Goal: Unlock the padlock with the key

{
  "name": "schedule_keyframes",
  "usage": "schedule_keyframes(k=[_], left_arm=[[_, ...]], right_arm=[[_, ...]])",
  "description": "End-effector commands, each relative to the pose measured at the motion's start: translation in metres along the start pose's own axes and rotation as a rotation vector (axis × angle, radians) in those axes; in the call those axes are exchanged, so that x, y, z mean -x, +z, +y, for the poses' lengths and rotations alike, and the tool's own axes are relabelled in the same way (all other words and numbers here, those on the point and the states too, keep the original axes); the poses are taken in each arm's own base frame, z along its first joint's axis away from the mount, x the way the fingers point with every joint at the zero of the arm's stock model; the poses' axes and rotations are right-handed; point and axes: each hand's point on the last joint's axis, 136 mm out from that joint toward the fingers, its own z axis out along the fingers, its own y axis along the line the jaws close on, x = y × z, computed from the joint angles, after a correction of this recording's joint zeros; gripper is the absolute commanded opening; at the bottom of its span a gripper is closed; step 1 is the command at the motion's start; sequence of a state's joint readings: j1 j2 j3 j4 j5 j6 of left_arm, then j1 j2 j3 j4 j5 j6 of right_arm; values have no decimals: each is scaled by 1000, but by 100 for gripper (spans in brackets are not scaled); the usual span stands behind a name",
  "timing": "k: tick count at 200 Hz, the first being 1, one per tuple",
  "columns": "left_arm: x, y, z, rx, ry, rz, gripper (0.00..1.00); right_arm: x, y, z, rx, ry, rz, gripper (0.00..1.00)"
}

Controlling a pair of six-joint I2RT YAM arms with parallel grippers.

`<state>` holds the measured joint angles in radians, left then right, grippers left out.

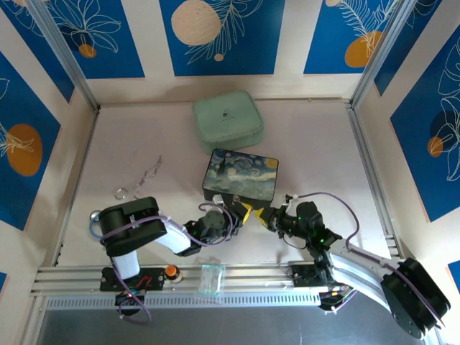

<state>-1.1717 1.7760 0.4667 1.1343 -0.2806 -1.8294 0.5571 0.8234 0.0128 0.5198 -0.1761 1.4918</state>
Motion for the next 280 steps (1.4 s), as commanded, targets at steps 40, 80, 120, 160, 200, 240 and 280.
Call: schedule_keyframes(k=[40, 80, 120, 160, 200, 240, 280], left_arm=[[-35, 4, -50, -193, -67, 137, 0], [-34, 6, -48, -213, -94, 130, 0], [-34, 8, -45, -207, -97, 131, 0], [-31, 7, -42, -200, -104, 117, 0], [-29, 7, -41, -199, -107, 108, 0], [-30, 7, -41, -200, -112, 110, 0], [-31, 7, -47, -212, -114, 117, 0]], right_arm=[[5, -5, 10, 33, -21, 12, 0], [1, -3, 10, 42, -20, 37, 0], [-6, -3, 13, 59, -39, 72, 0], [-8, -5, 11, 61, -43, 83, 0], [-9, -8, 8, 57, -40, 89, 0], [-9, -13, -1, 31, -30, 101, 0], [-10, -12, 1, 37, -48, 136, 0]])
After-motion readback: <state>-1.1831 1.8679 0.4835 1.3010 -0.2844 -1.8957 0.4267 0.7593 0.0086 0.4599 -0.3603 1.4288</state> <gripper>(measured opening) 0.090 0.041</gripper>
